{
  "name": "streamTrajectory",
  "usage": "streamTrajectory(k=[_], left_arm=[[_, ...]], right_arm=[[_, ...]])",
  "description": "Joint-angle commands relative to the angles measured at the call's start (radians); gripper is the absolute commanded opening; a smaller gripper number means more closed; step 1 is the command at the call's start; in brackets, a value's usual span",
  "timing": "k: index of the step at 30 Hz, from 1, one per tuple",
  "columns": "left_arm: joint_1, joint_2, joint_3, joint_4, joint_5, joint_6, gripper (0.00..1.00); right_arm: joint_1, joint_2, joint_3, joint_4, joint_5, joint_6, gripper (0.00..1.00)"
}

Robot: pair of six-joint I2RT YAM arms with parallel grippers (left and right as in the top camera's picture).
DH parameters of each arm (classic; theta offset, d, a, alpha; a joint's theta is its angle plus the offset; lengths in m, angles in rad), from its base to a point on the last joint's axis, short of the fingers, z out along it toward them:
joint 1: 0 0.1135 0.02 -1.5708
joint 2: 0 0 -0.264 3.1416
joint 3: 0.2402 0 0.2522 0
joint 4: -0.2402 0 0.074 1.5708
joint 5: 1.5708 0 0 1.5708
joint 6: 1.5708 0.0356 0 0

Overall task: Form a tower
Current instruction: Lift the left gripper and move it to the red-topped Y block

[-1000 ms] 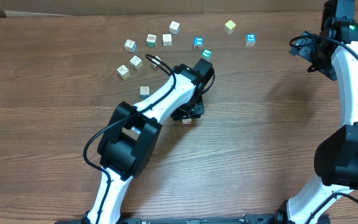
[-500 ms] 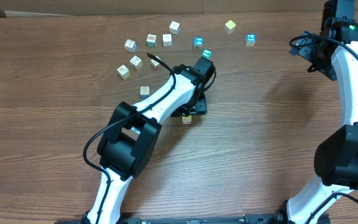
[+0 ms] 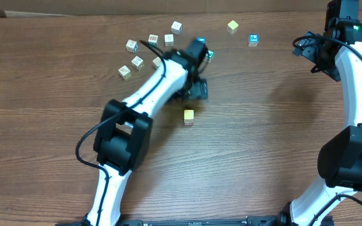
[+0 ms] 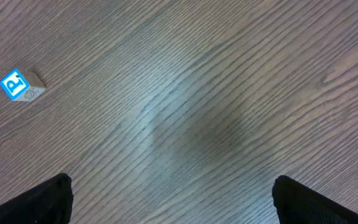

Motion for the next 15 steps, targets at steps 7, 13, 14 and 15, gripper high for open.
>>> streamTrajectory(k=[7,13,14,15], left_arm=[[0.121,0.000,0.142,-0.109,-0.093,0.116,0.96],[0.180,0.000,0.065,-0.167,-0.093,0.149,0.91],[0.186,0.000,0.045,-0.166,-0.093,0.151,0.92],[0.190,0.000,0.027,-0.163,-0.093,0.151,0.93]], right_arm=[[-0.002,-0.006,0.005,0.004,0.003,0.000,1.00],[-0.002,-0.006,0.005,0.004,0.003,0.000,1.00],[-0.002,-0.006,0.005,0.004,0.003,0.000,1.00],[-0.002,-0.006,0.005,0.004,0.003,0.000,1.00]])
